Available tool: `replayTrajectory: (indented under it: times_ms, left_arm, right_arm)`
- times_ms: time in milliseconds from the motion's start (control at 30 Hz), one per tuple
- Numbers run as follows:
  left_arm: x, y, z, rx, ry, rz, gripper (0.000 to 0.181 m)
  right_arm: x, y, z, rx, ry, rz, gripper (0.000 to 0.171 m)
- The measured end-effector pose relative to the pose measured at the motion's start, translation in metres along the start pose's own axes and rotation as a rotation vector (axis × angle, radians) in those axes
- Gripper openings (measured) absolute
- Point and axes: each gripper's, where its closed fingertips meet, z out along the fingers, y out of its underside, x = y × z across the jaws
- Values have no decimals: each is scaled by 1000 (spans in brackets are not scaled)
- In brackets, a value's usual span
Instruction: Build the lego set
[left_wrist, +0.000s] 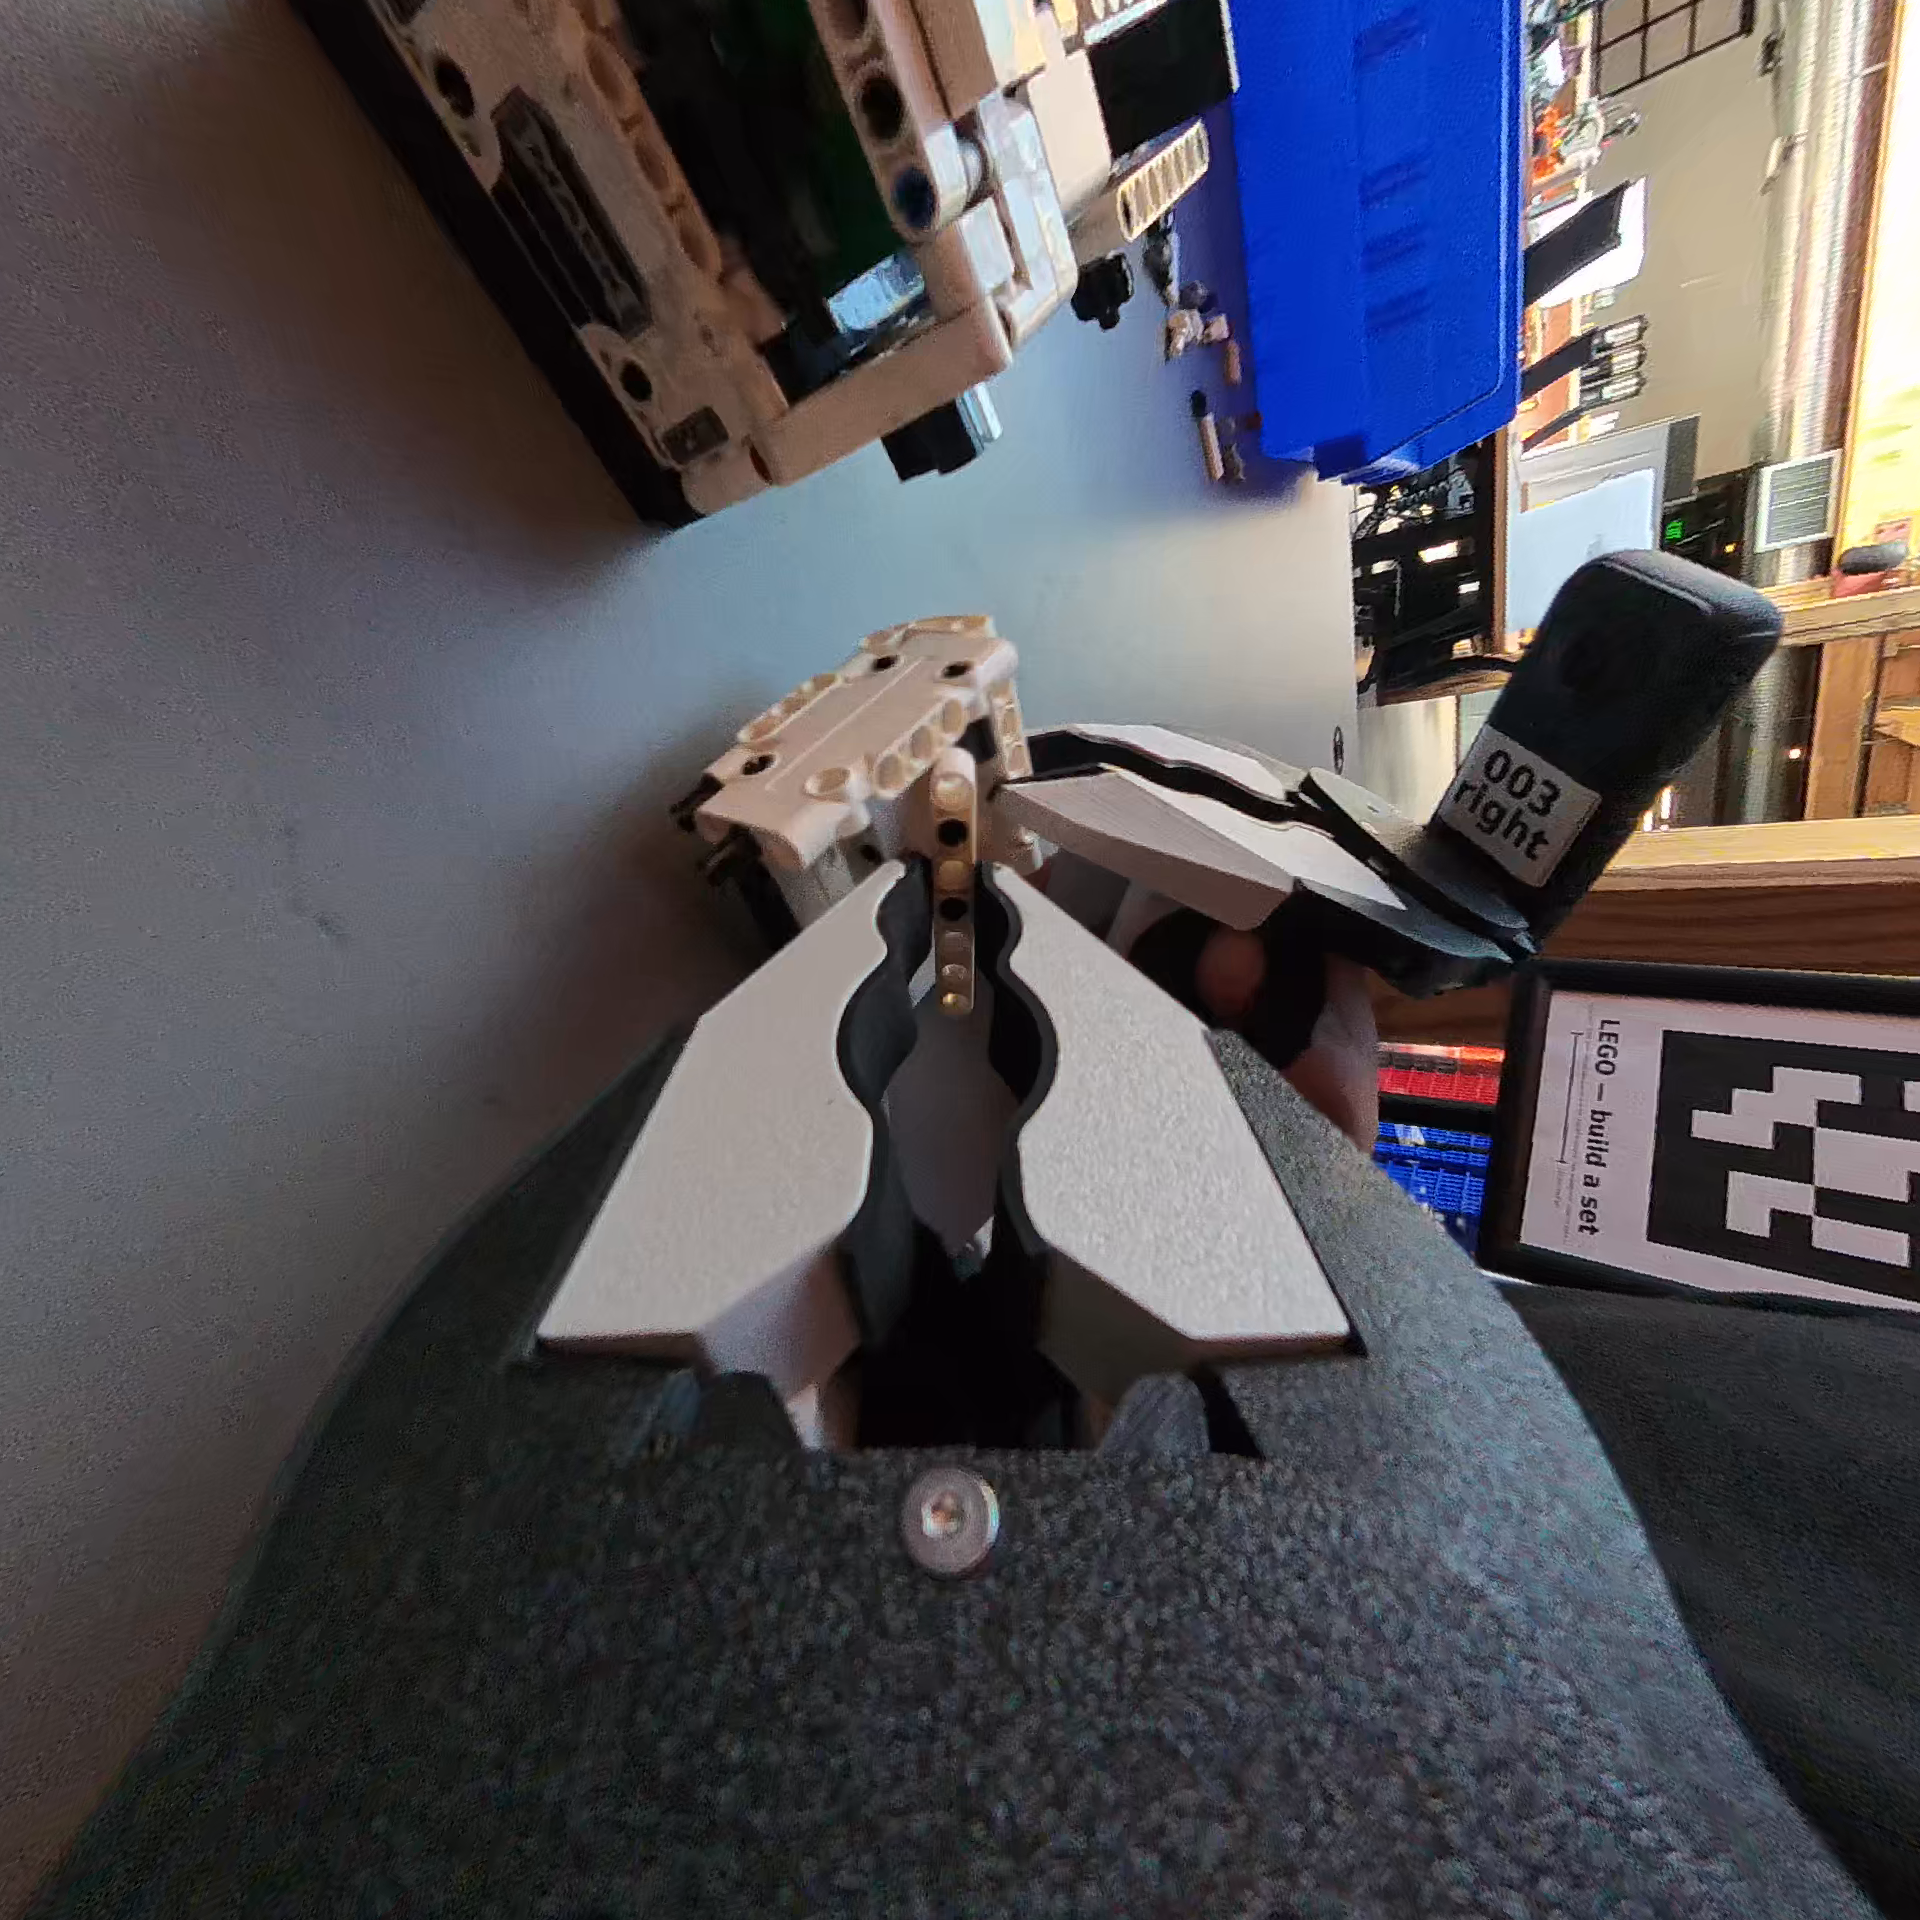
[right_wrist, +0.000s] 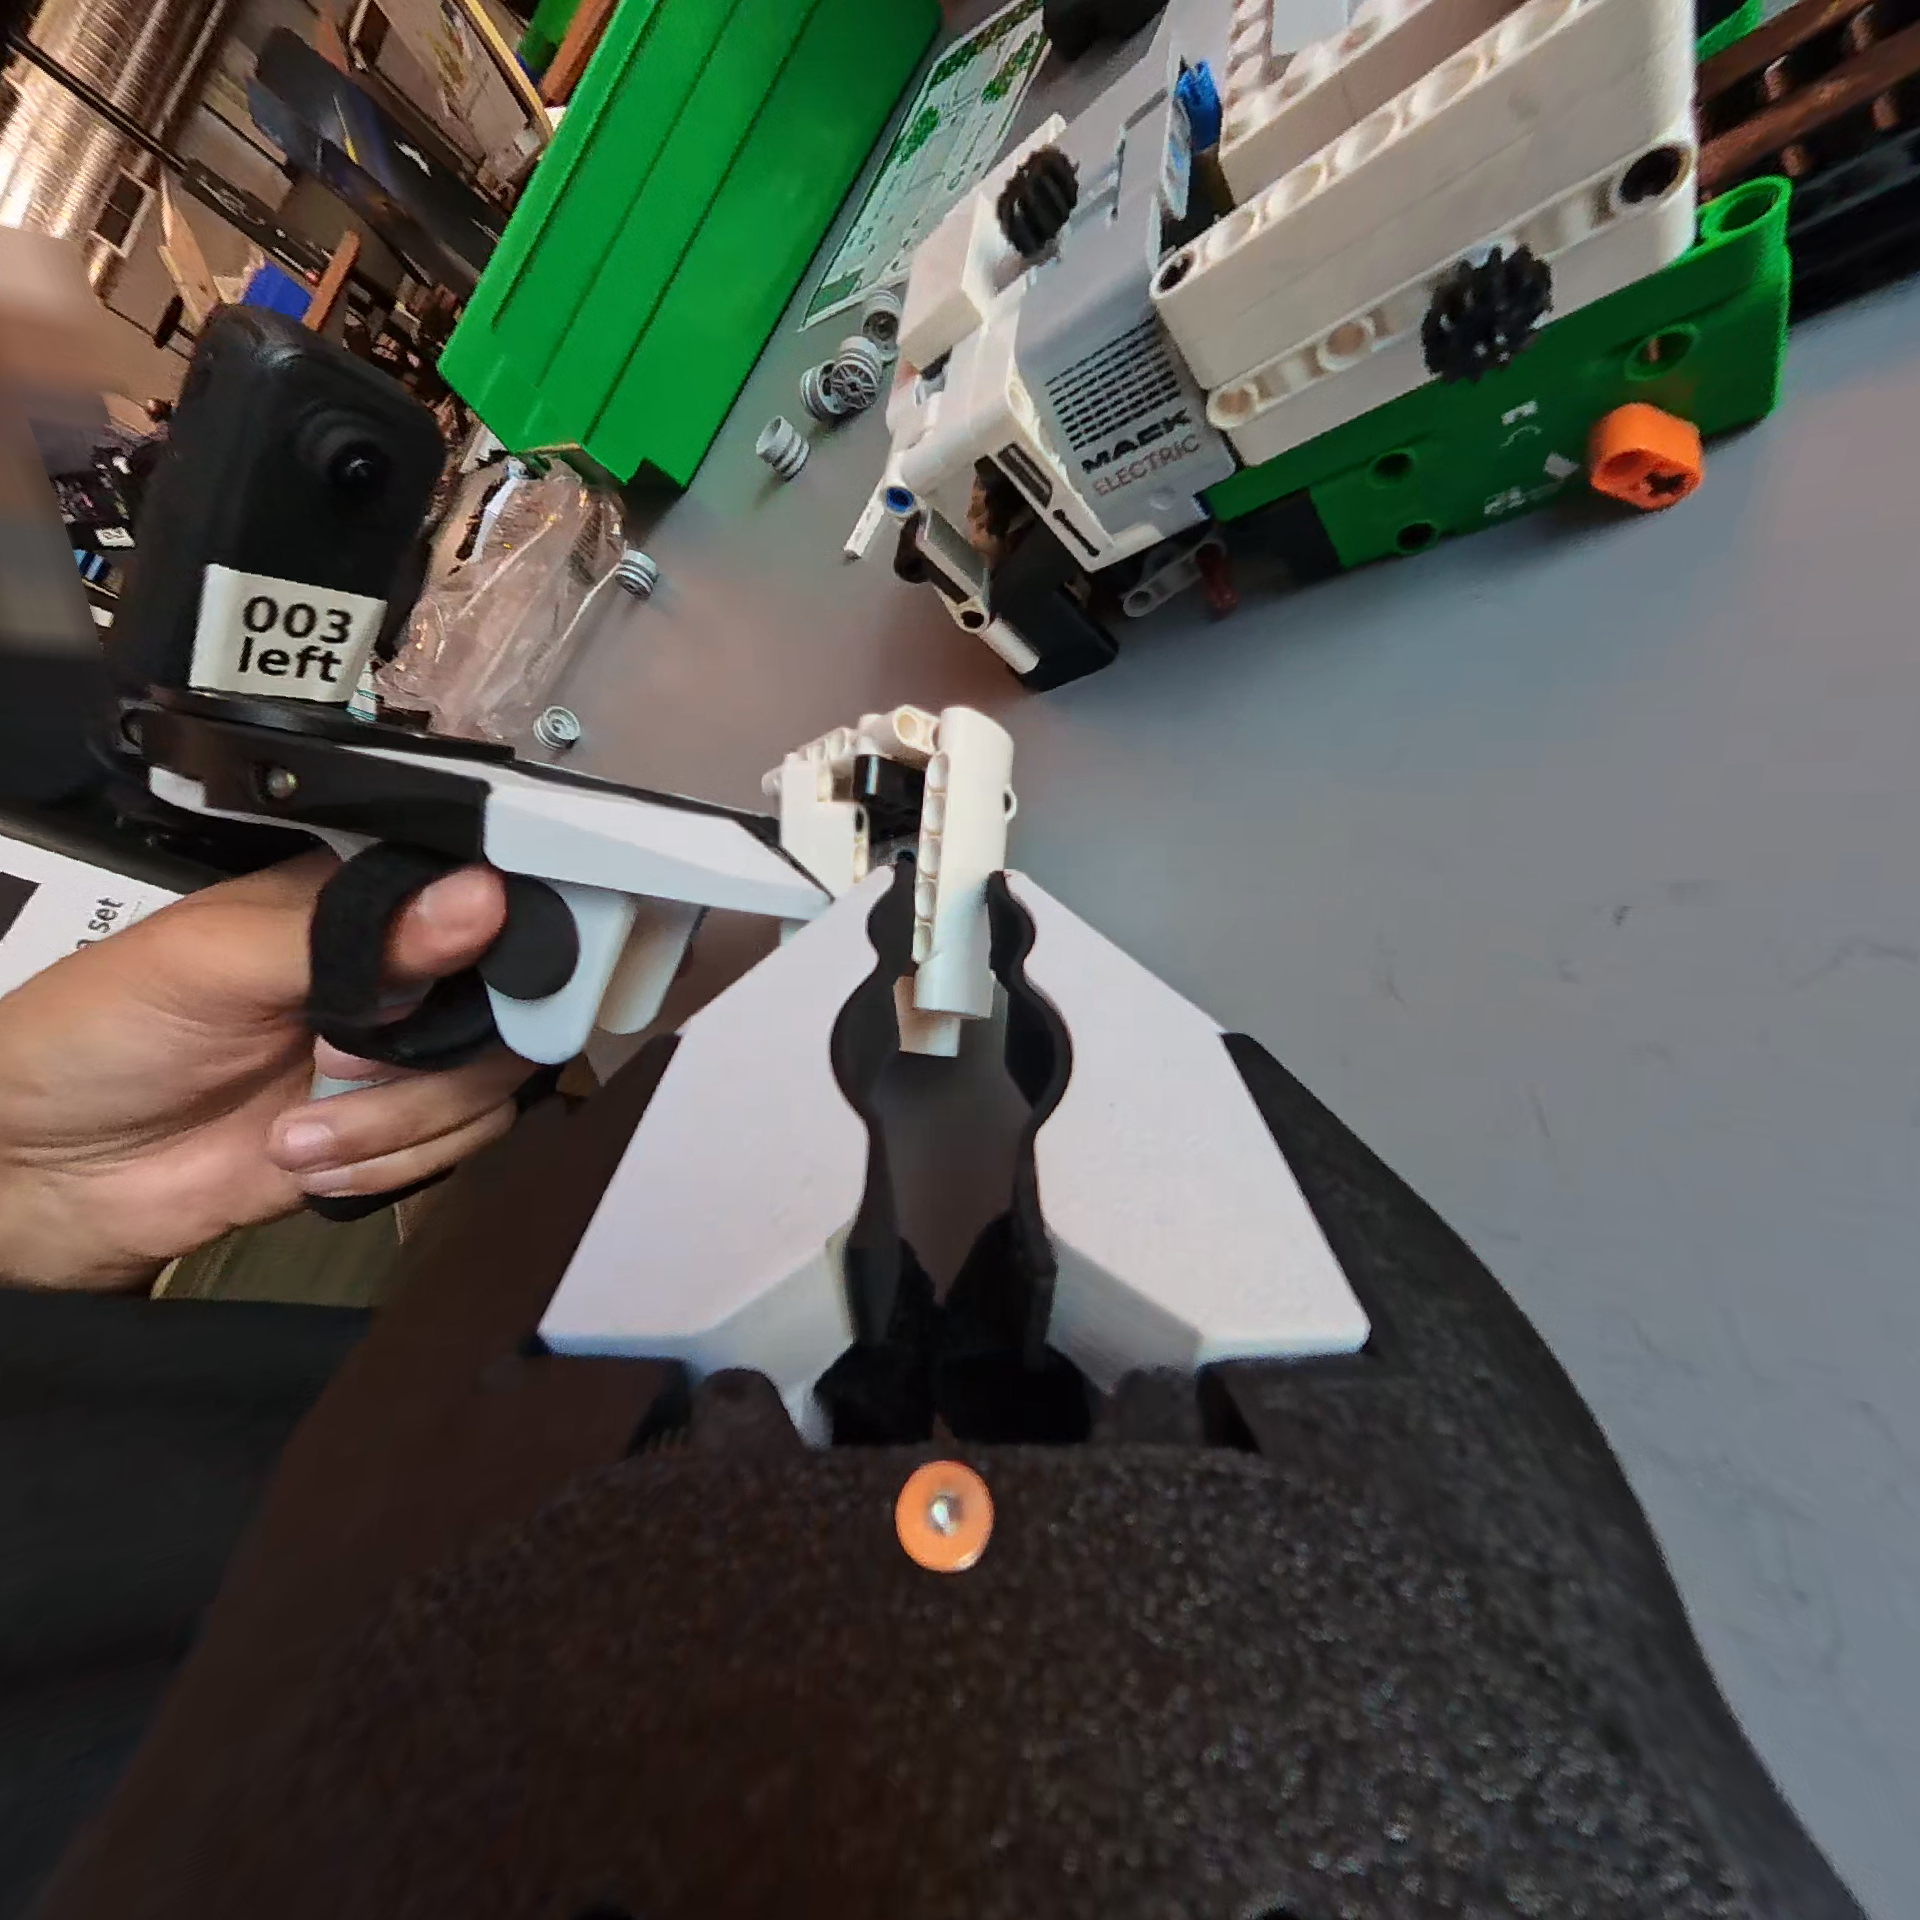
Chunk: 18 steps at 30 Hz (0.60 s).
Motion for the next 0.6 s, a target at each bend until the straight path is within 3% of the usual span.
replayTrajectory:
  times_ms: [200,400,600]
  left_arm:
    - [-9,1,-10,-32,-73,33,7]
    - [-15,12,-12,-168,-123,134,7]
    - [-16,11,-18,-197,-91,158,7]
  right_arm:
    - [-9,8,-2,-50,-74,20,14]
    - [-23,19,0,-108,-135,-44,18]
    - [-39,14,-7,-85,-272,-17,20]
